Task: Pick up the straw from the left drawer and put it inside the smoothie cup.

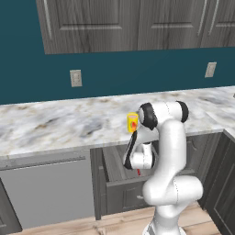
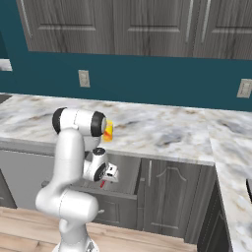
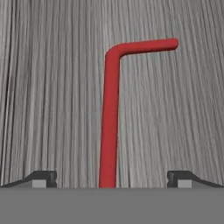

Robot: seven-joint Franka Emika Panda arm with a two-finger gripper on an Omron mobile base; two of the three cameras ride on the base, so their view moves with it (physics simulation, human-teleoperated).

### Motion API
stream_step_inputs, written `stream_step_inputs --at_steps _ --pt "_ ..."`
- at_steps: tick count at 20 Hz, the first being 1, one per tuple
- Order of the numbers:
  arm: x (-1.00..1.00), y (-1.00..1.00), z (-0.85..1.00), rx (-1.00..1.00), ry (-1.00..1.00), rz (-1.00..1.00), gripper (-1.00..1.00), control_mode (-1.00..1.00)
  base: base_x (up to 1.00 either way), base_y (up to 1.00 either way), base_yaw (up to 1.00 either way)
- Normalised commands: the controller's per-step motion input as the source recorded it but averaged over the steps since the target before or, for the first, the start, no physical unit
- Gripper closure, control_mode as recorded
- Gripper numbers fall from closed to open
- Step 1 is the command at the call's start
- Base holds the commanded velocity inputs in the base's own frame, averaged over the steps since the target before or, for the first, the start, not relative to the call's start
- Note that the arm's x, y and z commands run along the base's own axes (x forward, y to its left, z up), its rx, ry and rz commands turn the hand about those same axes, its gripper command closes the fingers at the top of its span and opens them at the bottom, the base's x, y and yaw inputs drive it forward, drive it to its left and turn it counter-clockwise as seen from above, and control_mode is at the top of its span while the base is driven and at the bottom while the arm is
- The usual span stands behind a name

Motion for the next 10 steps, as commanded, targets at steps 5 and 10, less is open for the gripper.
stream_step_inputs --at_steps 5,10 --pt "0.18 0.01 -0.24 0.00 0.00 0.00 -1.00 -1.00 0.00 0.00 0.00" --pt "0.19 0.03 -0.26 0.00 0.00 -0.01 1.00 -1.00 0.00 0.00 0.00"
